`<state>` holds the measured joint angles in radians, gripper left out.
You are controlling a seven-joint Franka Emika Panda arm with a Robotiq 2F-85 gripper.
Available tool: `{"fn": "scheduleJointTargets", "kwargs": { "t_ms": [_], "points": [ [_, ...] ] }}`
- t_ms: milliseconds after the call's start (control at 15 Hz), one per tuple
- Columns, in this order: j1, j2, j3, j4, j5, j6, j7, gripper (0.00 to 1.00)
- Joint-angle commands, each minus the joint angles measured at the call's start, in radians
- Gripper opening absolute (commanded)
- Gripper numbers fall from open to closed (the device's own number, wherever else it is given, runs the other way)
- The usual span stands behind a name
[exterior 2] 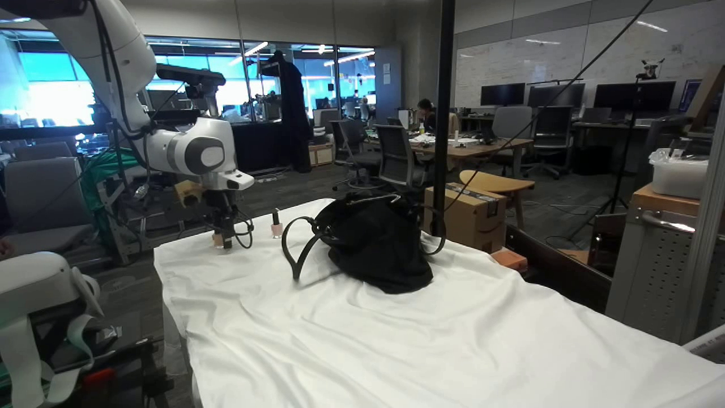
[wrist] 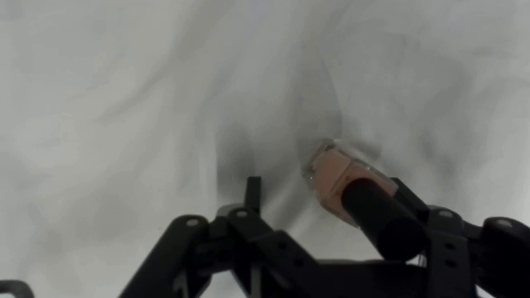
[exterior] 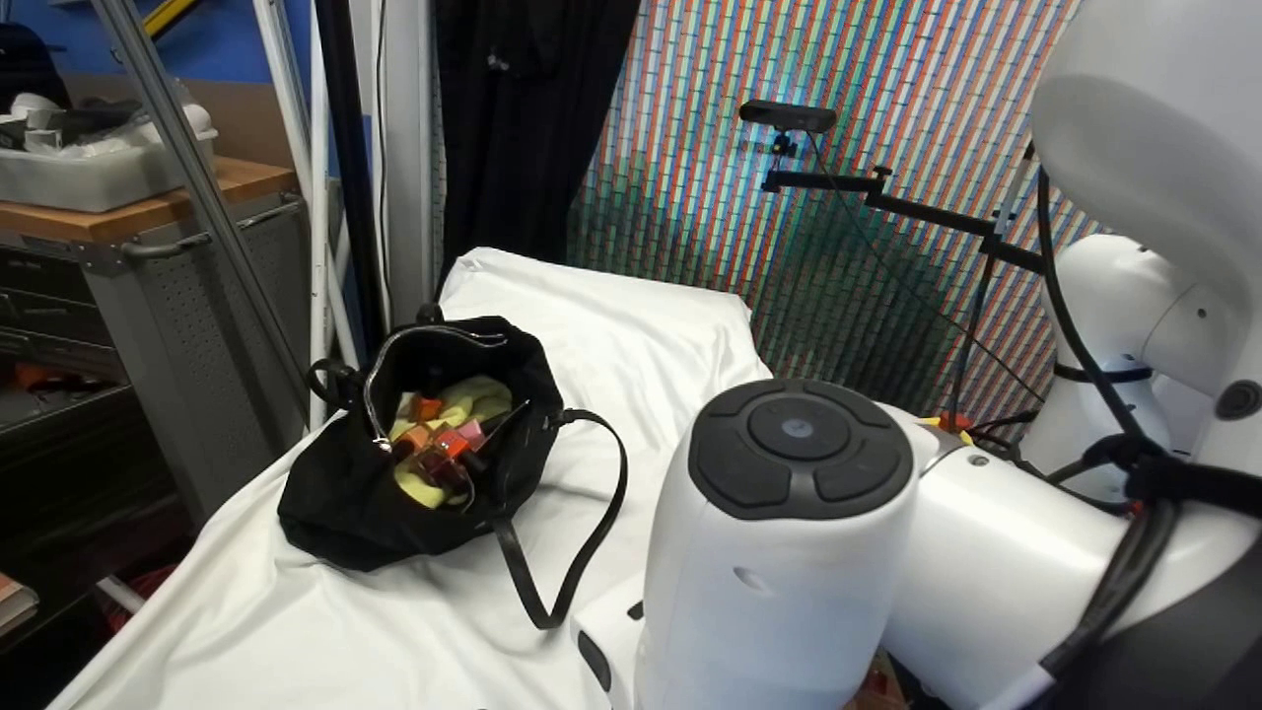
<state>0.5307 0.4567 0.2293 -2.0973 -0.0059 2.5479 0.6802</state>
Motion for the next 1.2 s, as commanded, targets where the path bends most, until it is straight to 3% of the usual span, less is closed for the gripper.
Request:
{"fn": "scheduleJointTargets", "kwargs": {
  "t_ms": [0, 333, 1067, 1133],
  "points": [
    [-0.010, 0.021, 0.004, 0.013, 0.018, -0.023, -0.026, 0.48],
    [-0.022, 0.022, 0.004, 0.016, 0.026, -0.032, -0.037, 0.17],
    [-0.049, -0.020, 0.015, 0.005, 0.061, -0.094, -0.067, 0.15],
    [-0.057, -0.013, 0.027, 0.008, 0.077, -0.099, -0.090, 0.24]
  ]
}}
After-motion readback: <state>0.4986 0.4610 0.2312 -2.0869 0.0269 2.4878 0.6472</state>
